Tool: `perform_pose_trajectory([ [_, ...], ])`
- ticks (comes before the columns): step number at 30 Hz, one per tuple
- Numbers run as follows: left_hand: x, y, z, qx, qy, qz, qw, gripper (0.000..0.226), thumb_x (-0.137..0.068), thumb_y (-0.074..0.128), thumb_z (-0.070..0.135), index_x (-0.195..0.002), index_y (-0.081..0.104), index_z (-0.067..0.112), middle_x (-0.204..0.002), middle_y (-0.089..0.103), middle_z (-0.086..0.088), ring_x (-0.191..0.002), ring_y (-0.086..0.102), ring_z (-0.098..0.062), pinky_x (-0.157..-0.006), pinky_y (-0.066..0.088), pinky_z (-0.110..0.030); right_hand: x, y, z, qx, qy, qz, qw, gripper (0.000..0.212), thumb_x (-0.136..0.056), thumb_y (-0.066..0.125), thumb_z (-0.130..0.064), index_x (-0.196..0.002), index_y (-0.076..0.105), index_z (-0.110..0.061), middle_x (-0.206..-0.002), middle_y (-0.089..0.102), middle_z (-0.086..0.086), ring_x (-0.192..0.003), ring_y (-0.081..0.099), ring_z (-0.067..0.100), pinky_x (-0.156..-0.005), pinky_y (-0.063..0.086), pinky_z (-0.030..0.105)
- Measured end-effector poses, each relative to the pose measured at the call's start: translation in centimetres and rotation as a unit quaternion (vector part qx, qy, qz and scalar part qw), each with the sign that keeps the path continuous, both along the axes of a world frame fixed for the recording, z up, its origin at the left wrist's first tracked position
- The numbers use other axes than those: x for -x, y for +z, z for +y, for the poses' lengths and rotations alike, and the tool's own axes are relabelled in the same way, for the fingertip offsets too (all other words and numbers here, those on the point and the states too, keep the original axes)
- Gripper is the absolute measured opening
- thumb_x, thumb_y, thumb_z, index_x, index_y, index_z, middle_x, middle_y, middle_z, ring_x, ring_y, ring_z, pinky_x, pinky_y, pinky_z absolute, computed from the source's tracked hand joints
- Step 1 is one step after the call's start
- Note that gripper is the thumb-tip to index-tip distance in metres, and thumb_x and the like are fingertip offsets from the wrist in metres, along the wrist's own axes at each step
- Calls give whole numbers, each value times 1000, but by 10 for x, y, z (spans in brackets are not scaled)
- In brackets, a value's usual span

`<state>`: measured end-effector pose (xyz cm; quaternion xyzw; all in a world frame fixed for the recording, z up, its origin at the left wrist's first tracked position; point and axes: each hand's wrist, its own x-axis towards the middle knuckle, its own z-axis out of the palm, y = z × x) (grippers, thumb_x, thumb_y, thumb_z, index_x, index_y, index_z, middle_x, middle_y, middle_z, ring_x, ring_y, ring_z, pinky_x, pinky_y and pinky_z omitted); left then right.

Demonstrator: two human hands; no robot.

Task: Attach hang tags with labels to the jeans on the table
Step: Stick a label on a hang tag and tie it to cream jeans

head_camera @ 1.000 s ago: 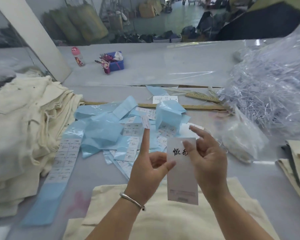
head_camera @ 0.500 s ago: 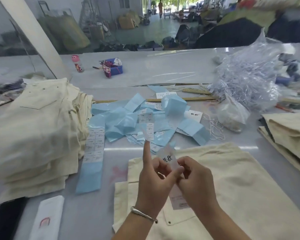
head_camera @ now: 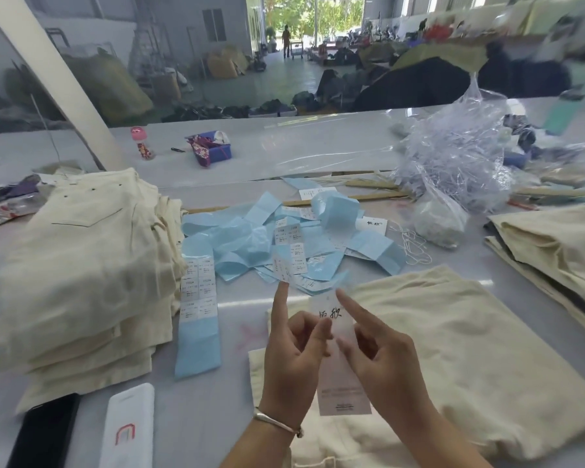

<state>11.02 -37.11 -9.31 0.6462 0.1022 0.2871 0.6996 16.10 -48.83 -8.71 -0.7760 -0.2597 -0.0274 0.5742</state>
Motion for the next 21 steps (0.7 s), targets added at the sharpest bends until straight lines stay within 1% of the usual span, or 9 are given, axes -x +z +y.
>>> perform_pose_trajectory([
  [2,8,5,6,-38,51,1,998,52,-83,68,28,-130,48,38,-76,58,6,-71,56,-11,-71,49,-28,-1,0,-2,-39,-1,67,997,59,-83,65,7,-103,71,-48,-72,66,12,-65,54,34,-63,49,41],
  [3,13,7,9,-50,74,8,996,40,-78,70,36,-116,58,42,-83,59,7,-76,56,-12,-74,48,-30,-2,1,-3,-54,6,105,993,53,-82,65,8,-98,74,-42,-80,69,13,-70,57,33,-67,50,45],
  [5,20,12,13,-46,75,33,996,26,-67,69,49,-92,68,41,-101,59,9,-93,60,-13,-85,49,-37,-3,4,-4,-75,44,204,975,50,-78,67,11,-108,73,-29,-93,72,10,-79,63,25,-73,54,43],
  [6,22,14,14,-33,60,48,996,26,-62,69,51,-85,70,38,-110,58,12,-104,60,-15,-92,48,-41,-5,6,-5,-88,72,255,960,56,-74,68,14,-116,69,-22,-99,73,10,-85,66,24,-75,56,40],
  [8,26,18,15,-19,31,76,996,30,-56,71,52,-78,72,32,-122,54,18,-118,55,-10,-103,41,-37,-5,7,-6,-107,118,310,937,69,-66,72,16,-126,61,-16,-104,72,14,-93,68,28,-79,57,39],
  [10,26,17,16,-12,21,88,996,35,-53,75,49,-78,73,25,-127,53,20,-121,51,-3,-103,36,-27,-3,8,-3,-113,138,311,933,74,-64,70,16,-130,57,-15,-105,72,16,-93,67,28,-81,57,40],
  [12,26,14,15,6,25,95,995,32,-55,79,39,-78,73,18,-128,52,20,-121,52,-4,-103,36,-25,2,8,1,-114,146,295,937,75,-66,67,18,-132,55,-15,-104,72,15,-94,67,27,-82,57,42],
  [15,25,12,14,16,41,100,994,27,-58,77,32,-78,73,15,-126,54,20,-119,53,-7,-104,38,-29,5,5,6,-119,150,275,942,77,-67,65,18,-136,51,-15,-109,72,10,-102,66,32,-84,57,44],
  [21,24,14,8,4,71,110,991,26,-60,77,31,-79,72,15,-124,54,20,-114,58,-15,-105,43,-47,6,5,8,-134,153,255,945,79,-62,63,8,-135,51,-19,-111,72,5,-101,67,20,-75,54,25],
])
